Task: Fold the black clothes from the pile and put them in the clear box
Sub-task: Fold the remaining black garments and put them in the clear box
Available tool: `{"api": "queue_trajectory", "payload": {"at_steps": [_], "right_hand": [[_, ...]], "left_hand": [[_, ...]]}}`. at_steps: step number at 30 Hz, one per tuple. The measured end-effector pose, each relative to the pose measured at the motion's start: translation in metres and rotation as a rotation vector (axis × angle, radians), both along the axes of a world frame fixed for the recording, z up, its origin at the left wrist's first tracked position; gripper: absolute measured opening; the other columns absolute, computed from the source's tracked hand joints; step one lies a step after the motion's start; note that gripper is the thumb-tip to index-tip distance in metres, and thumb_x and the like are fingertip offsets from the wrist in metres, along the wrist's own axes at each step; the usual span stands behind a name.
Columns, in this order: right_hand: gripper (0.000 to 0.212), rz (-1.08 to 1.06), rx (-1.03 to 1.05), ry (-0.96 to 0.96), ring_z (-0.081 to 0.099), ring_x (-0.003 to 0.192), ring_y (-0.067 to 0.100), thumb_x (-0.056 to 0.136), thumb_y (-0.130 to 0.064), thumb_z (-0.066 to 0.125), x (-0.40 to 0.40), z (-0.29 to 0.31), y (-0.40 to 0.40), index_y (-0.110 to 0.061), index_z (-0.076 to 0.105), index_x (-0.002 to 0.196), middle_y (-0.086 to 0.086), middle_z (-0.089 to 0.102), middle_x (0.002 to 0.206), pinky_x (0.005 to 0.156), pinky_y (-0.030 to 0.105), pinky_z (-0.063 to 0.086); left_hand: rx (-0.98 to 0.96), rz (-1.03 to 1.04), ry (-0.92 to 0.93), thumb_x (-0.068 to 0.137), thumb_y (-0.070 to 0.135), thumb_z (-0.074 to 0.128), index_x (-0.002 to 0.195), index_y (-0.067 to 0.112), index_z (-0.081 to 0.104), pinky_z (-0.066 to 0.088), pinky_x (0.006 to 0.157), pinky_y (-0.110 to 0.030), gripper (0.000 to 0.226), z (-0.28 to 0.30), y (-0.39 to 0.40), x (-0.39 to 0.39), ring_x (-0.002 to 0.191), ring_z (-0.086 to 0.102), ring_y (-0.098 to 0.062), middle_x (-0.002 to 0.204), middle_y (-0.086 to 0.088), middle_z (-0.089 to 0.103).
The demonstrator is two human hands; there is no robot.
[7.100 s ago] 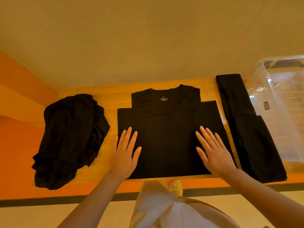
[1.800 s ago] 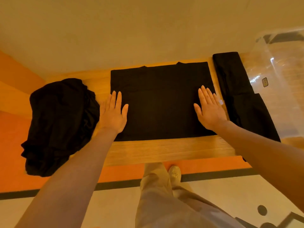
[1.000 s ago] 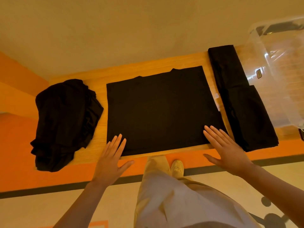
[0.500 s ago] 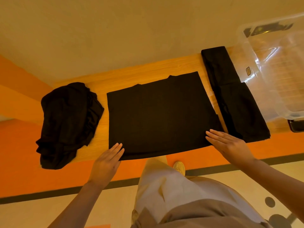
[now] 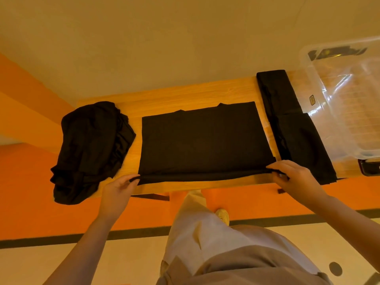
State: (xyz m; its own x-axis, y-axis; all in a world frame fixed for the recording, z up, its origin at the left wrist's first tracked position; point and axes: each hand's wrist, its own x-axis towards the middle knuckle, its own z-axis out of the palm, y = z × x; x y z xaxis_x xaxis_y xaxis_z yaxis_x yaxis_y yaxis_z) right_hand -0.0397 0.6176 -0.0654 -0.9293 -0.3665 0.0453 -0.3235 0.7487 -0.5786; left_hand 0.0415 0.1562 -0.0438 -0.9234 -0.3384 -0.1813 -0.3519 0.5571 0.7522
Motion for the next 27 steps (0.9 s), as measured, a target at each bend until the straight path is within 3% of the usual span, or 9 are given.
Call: {"api": "queue_trajectory", "payload": {"at_steps": [4,8,11,15,21,25,27], "right_hand": [[0.024,-0.102,-0.052,-0.237,0.067,0.08,0.011,0.084,-0.031,0.059,-0.014,0.014,0.011,-0.031,0.062,0.109,-0.008,0.066,0.096,0.067,0.029,0.059],[0.028,-0.172,-0.094,-0.359,0.062,0.082,-0.009,0.084,-0.011,0.066,-0.032,0.03,0.016,-0.038,0.063,0.092,-0.016,0.066,0.087,0.07,0.015,0.046],[0.024,-0.239,-0.195,-0.409,0.062,0.08,-0.012,0.085,-0.01,0.065,-0.047,0.041,0.014,-0.034,0.065,0.088,-0.012,0.07,0.079,0.071,0.015,0.043],[0.02,-0.285,-0.289,-0.443,0.063,0.083,-0.01,0.089,-0.007,0.06,-0.073,0.052,0.011,-0.025,0.068,0.094,-0.01,0.072,0.084,0.075,0.015,0.044],[0.018,-0.389,-0.399,-0.474,0.067,0.084,0.001,0.091,-0.007,0.059,-0.141,0.061,-0.013,-0.01,0.066,0.107,0.001,0.069,0.098,0.067,0.006,0.05],[0.017,-0.512,-0.489,-0.469,0.066,0.096,0.018,0.089,-0.011,0.065,-0.203,0.059,-0.044,-0.01,0.067,0.106,0.009,0.068,0.104,0.072,0.016,0.056],[0.014,-0.585,-0.506,-0.465,0.065,0.096,0.018,0.088,-0.013,0.067,-0.231,0.059,-0.062,-0.014,0.067,0.101,0.008,0.067,0.105,0.074,0.022,0.056]], "left_hand": [[0.131,0.054,0.003,0.09,0.013,0.063,0.106,0.025,0.068,0.048,0.08,-0.013,0.021,0.008,-0.005,-0.006,0.094,0.064,-0.001,0.095,0.012,0.071],[0.217,0.114,-0.02,0.091,0.018,0.062,0.101,0.024,0.069,0.044,0.076,-0.017,0.014,0.013,-0.008,-0.018,0.087,0.064,-0.001,0.081,0.011,0.071],[0.269,0.122,-0.037,0.091,0.02,0.062,0.098,0.027,0.07,0.046,0.077,-0.021,0.013,0.02,-0.015,-0.031,0.089,0.067,-0.015,0.084,0.002,0.073],[0.312,0.144,-0.051,0.091,0.017,0.062,0.099,0.023,0.071,0.051,0.08,-0.026,0.013,0.032,-0.023,-0.057,0.092,0.067,-0.017,0.091,0.001,0.074],[0.28,0.229,-0.092,0.088,0.021,0.068,0.108,0.017,0.069,0.051,0.091,-0.032,0.02,0.043,-0.029,-0.135,0.092,0.065,-0.014,0.096,0.003,0.069],[0.298,0.335,-0.102,0.087,0.024,0.07,0.121,0.01,0.063,0.051,0.094,-0.035,0.038,0.046,-0.035,-0.203,0.096,0.063,-0.017,0.104,0.0,0.065],[0.307,0.352,-0.125,0.088,0.025,0.069,0.114,0.01,0.066,0.05,0.096,-0.038,0.03,0.047,-0.036,-0.236,0.099,0.062,-0.019,0.109,-0.004,0.065]]}}
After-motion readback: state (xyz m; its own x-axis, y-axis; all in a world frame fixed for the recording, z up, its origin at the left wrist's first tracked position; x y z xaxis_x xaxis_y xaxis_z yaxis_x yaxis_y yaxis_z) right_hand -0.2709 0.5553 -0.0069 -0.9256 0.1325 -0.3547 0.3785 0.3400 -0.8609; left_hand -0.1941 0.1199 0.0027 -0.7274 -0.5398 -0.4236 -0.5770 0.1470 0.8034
